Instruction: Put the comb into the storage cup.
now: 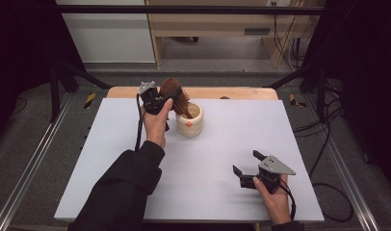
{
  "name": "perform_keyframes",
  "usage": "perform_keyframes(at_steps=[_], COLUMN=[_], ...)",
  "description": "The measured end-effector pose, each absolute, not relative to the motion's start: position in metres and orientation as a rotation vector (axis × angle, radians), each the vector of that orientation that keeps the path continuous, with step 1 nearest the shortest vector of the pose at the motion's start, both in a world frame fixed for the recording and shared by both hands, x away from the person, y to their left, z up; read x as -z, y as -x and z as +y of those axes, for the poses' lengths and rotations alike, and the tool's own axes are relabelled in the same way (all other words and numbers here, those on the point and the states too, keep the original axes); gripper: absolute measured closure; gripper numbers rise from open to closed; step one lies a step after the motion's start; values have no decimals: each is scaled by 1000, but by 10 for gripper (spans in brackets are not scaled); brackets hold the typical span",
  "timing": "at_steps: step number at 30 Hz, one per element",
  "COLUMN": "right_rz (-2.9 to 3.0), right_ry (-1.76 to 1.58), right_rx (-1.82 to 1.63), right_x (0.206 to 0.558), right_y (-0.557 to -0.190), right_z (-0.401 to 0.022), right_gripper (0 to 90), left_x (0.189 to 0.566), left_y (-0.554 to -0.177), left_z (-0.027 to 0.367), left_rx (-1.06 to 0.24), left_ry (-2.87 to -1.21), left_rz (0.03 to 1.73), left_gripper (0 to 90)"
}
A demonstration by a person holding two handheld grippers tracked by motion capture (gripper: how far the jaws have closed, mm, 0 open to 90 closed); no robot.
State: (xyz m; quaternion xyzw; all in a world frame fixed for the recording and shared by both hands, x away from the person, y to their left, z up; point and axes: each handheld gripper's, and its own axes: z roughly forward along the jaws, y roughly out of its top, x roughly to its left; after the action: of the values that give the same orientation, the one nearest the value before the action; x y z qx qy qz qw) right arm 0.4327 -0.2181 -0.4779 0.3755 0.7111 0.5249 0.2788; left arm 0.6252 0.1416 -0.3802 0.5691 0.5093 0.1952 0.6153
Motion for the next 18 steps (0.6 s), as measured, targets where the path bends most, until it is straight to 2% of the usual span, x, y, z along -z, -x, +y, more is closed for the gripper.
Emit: perform_keyframes(at_steps=[18], right_rz=[1911], right_ry=[-1004], right_rx=[-1408], right_x=[478], right_y=[-433], right_z=[-218], right_gripper=[58], left_x=[382], left_y=[-623], left_z=[145], left_rx=[-463], left_ry=[-1306], left_rz=[1148], left_gripper=[295])
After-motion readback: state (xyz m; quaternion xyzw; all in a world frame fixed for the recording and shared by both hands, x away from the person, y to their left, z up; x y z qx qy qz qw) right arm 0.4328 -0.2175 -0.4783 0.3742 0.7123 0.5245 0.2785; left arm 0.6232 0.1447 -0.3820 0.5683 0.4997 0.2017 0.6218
